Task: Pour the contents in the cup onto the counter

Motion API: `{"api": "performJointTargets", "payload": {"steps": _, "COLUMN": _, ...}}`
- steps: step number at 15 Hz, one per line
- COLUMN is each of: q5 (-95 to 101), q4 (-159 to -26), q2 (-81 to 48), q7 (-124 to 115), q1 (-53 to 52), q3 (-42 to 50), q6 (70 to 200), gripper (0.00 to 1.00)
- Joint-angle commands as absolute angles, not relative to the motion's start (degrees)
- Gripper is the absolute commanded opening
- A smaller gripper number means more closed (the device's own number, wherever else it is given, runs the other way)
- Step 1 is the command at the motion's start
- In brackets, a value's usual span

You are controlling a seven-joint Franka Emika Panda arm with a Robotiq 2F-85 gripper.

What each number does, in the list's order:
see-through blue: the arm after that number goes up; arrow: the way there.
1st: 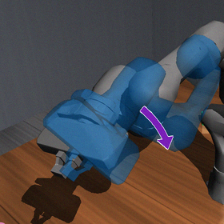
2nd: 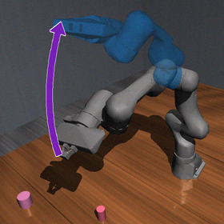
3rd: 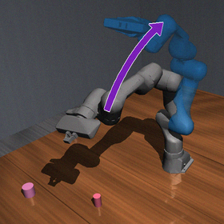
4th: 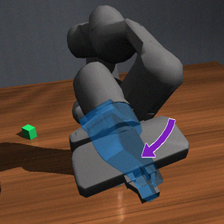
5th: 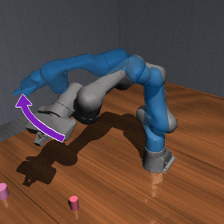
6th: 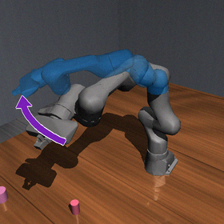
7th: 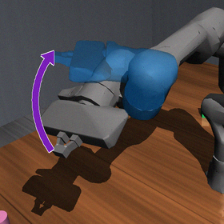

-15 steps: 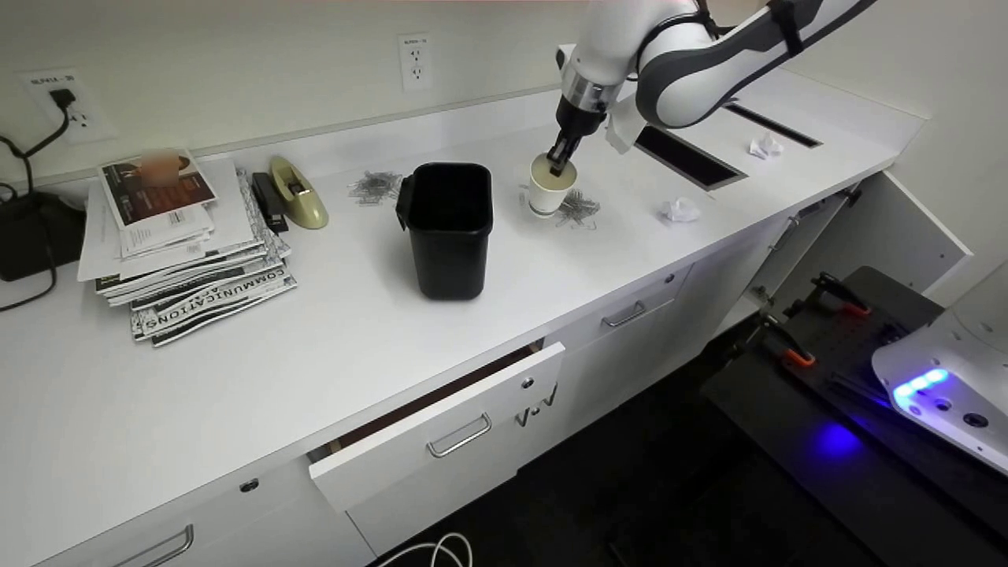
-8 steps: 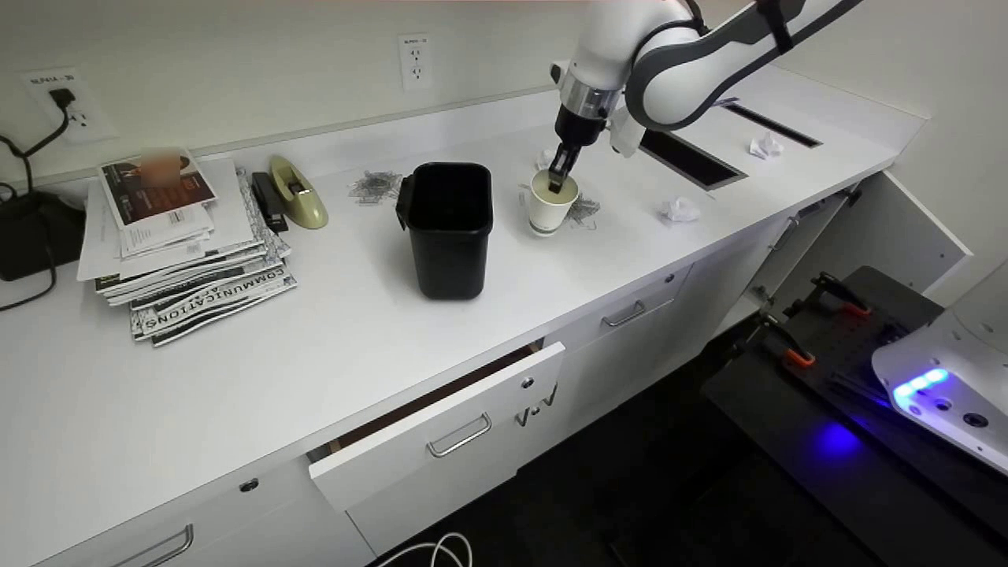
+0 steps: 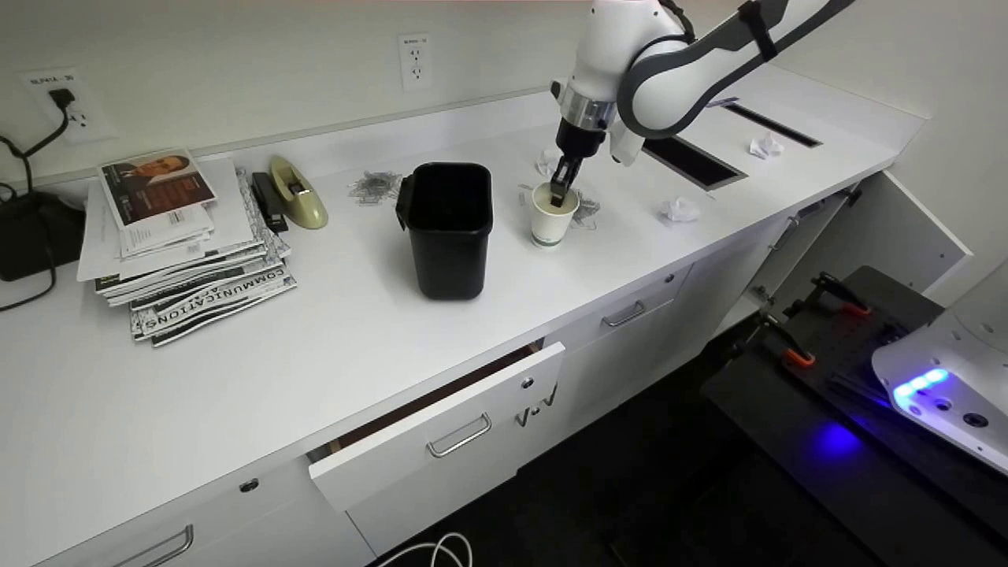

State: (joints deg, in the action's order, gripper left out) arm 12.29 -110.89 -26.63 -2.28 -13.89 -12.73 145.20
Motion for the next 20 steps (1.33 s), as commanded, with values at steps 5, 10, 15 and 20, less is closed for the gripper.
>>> {"api": "performJointTargets", "payload": {"steps": 5, "q5": 12.10, "q4": -113.10, "q2": -22.95, "q7": -2.01, "q1": -15.79, "q3": -11.44, "q6": 144.69, "gripper": 0.73}}
{"api": "performJointTargets", "payload": {"steps": 10, "q5": 15.32, "q4": -116.56, "q2": -16.77, "q7": -4.38, "q1": -17.75, "q3": -10.09, "q6": 144.90, "gripper": 1.00}}
{"api": "performJointTargets", "payload": {"steps": 15, "q5": 19.49, "q4": -120.68, "q2": -9.47, "q7": -6.20, "q1": -17.76, "q3": -9.54, "q6": 143.10, "gripper": 1.00}}
{"api": "performJointTargets", "payload": {"steps": 20, "q5": 21.04, "q4": -123.94, "q2": -4.21, "q7": -6.07, "q1": -16.73, "q3": -10.36, "q6": 143.20, "gripper": 1.00}}
